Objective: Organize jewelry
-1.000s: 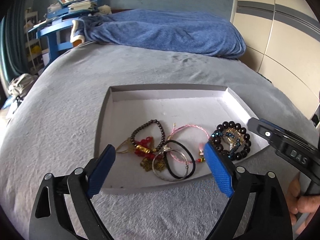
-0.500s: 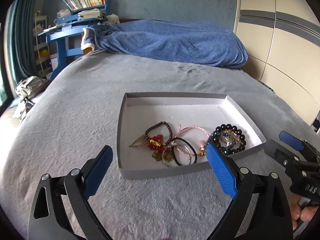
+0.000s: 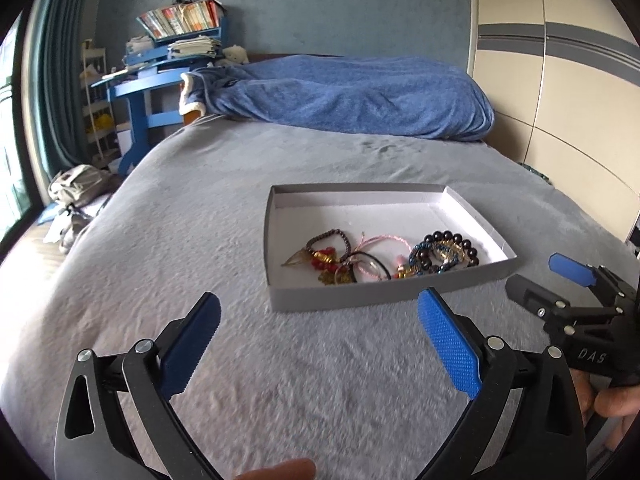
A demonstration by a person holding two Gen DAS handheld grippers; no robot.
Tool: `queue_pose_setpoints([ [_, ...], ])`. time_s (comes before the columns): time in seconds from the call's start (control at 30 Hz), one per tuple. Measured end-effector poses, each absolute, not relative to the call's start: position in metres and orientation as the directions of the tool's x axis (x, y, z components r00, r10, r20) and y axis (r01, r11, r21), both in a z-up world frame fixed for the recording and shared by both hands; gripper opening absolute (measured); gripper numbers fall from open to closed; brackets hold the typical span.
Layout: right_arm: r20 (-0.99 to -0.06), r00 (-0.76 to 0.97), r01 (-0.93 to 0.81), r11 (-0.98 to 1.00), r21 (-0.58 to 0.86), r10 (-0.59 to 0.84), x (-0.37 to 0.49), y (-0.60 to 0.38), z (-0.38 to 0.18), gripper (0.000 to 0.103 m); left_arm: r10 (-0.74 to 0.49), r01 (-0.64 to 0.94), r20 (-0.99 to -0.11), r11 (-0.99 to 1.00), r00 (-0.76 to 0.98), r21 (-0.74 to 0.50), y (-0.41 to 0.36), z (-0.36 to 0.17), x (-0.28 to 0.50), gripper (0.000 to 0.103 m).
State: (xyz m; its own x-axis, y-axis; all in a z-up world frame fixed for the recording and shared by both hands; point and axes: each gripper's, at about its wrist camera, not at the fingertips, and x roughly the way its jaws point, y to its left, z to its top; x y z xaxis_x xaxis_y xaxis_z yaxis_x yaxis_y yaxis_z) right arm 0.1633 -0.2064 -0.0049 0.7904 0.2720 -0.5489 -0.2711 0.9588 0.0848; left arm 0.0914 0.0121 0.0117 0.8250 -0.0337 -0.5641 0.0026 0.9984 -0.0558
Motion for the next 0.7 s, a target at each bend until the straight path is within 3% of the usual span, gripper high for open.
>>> queue_pose_setpoints([
  [0.7, -0.560, 0.777, -0.294, 0.953, 0.080, 0.287, 0.146, -0.209, -0.004, 0.097, -0.070, 0.023, -0.555, 0.995, 0.829, -0.093, 0.011, 0.012, 0.079, 0.098],
])
